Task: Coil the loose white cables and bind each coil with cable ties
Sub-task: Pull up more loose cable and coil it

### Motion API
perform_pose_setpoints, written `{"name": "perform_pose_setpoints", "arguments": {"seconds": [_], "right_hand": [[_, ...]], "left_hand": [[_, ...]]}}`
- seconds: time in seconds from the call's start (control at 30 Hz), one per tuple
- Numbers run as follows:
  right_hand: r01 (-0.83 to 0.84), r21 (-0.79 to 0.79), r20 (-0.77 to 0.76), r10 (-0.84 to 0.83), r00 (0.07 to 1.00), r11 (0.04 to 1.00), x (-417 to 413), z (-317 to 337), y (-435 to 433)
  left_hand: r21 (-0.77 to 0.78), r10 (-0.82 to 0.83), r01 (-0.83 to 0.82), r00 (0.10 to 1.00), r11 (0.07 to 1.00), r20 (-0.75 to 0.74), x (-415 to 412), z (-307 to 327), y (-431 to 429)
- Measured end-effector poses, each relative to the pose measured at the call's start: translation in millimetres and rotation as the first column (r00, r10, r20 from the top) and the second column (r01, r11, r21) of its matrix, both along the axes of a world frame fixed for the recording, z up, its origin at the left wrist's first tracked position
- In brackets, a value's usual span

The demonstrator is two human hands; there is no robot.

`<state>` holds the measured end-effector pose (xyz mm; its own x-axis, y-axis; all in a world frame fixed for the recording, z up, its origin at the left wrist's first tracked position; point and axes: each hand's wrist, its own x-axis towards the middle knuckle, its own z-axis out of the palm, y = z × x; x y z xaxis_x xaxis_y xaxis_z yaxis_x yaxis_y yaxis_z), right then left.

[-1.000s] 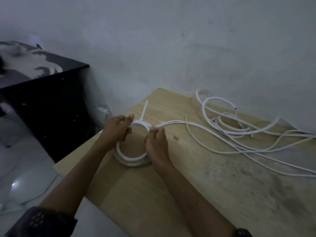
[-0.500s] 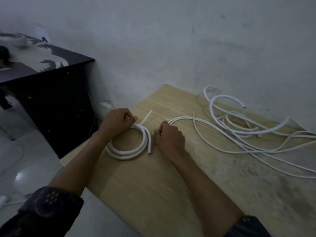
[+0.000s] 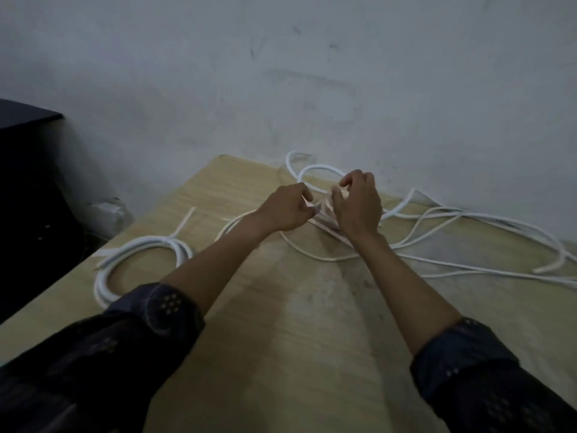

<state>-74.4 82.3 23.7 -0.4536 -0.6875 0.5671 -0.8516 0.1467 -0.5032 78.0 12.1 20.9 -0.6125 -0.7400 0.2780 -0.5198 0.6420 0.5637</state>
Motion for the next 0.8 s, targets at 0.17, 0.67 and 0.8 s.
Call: {"name": "perform_pose_setpoints", "arguments": {"seconds": [0.17,0.67,0.8], "right_hand": [[0.107,0.377,-0.190,-0.036,0.981,0.920,-53.8,-13.8,-2.2],[-0.059,0.481,-0.453,0.305,0.838,0.875,-107.1,-12.1,45.2],[-0.162,0.357,-0.484,0.331,0.810,0.920,-118.3,6.0,47.4]], "left_hand": [[0.088,0.002,0.010,0.989,0.996,-0.145,-56.9,-5.7,6.2],[-0.176,-0.112,0.082,0.980,0.981,-0.166,-58.6,-40.9,7.5],[-0.257,-0.111,0.062,0.978,0.964,-0.178,-57.1,-36.3,7.4]]}}
